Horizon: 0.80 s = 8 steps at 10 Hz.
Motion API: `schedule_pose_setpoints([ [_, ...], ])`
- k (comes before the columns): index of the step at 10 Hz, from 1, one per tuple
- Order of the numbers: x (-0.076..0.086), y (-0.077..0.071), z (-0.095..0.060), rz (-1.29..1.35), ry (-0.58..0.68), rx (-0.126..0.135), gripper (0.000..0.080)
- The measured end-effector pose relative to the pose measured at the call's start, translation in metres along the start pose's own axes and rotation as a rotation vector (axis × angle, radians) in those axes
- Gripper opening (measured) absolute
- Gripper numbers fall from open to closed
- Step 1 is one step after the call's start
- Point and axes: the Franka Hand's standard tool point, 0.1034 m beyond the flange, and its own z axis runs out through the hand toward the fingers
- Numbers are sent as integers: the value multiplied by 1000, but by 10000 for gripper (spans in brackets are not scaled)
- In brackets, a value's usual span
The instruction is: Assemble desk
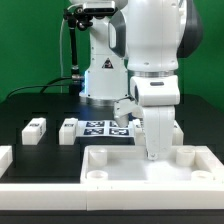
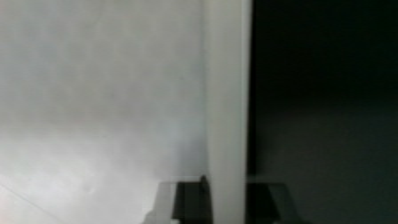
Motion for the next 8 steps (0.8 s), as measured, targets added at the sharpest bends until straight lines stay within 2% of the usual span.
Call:
schedule_pose_setpoints([
  [2,0,0,0,3,0,1,57],
  [3,-1,0,0,3,0,1,234],
  [4,-1,0,0,4,0,1,370],
  [5,-1,0,0,4,0,1,370],
  [6,-1,0,0,4,0,1,551],
  [7,-1,0,0,4,0,1,618],
  [8,-1,0,0,5,0,1,618],
])
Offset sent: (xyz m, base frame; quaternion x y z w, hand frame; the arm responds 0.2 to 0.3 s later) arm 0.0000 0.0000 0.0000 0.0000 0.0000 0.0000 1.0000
